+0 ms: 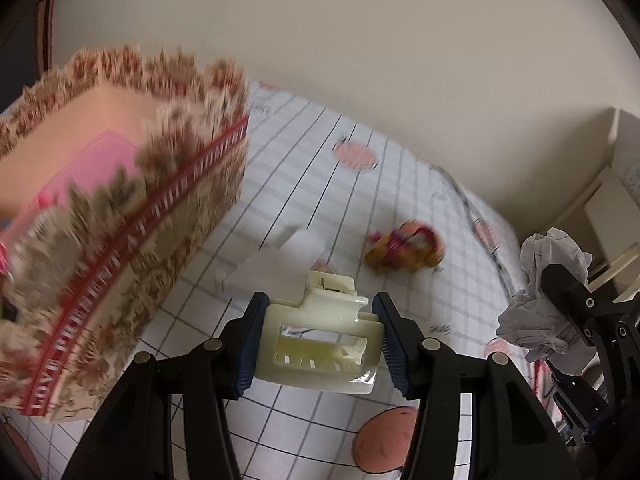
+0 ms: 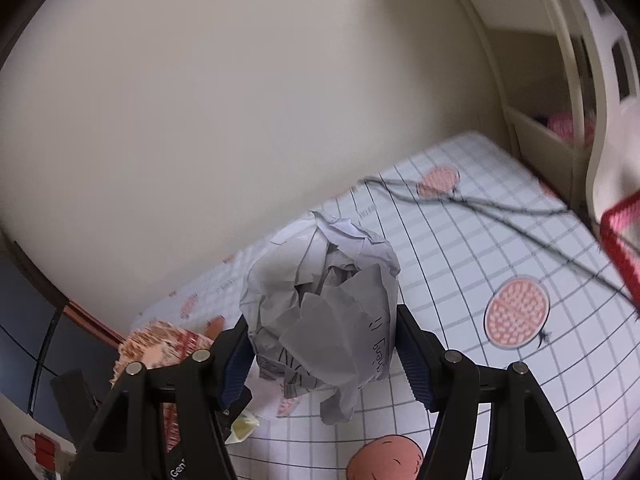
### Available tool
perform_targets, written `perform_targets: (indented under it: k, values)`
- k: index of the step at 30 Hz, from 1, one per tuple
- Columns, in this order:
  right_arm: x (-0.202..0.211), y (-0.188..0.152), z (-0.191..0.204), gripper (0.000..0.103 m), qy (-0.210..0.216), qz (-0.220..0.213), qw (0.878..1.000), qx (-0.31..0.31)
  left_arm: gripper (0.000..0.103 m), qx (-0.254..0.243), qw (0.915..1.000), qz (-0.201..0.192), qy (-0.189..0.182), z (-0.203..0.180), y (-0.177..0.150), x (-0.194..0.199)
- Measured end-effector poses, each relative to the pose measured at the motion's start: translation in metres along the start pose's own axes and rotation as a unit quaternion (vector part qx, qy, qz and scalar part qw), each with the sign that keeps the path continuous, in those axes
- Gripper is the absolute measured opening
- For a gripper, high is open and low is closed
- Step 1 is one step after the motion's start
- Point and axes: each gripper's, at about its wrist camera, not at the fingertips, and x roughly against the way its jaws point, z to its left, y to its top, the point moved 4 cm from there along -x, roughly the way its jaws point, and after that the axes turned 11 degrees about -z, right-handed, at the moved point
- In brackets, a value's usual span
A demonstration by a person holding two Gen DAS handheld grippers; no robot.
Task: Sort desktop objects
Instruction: 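Lift and carry the hair clip and paper ball over the floral box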
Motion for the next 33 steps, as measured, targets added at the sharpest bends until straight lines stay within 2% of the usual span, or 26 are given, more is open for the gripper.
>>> perform_targets:
  k: [7, 16, 21, 33]
  values:
    - [0.029, 0.022, 0.027, 0.068, 0.019, -0.045, 0.999, 0.013, 0.055, -0.019, 0.9981, -0.055, -0.020, -0.014, 0.024, 0.041]
    - [0.038, 0.024, 0.057, 0.068, 0.036, -0.058, 0.997, 0.029, 0.055, -0.008, 0.9949, -0.098, -0.023, -0.004, 0.049, 0.066]
    - [0.031, 0.016, 0.080, 0.068, 0.048, -0.053, 0.997, 0.038, 0.055, 0.001, 0.9934, -0.113, -0.017, 0.007, 0.056, 0.075]
    - [0.013, -0.034, 0.145, 0.068, 0.085, -0.032, 0.993, 0.071, 0.055, 0.042, 0.9883, -0.147, 0.003, 0.053, 0.078, 0.098]
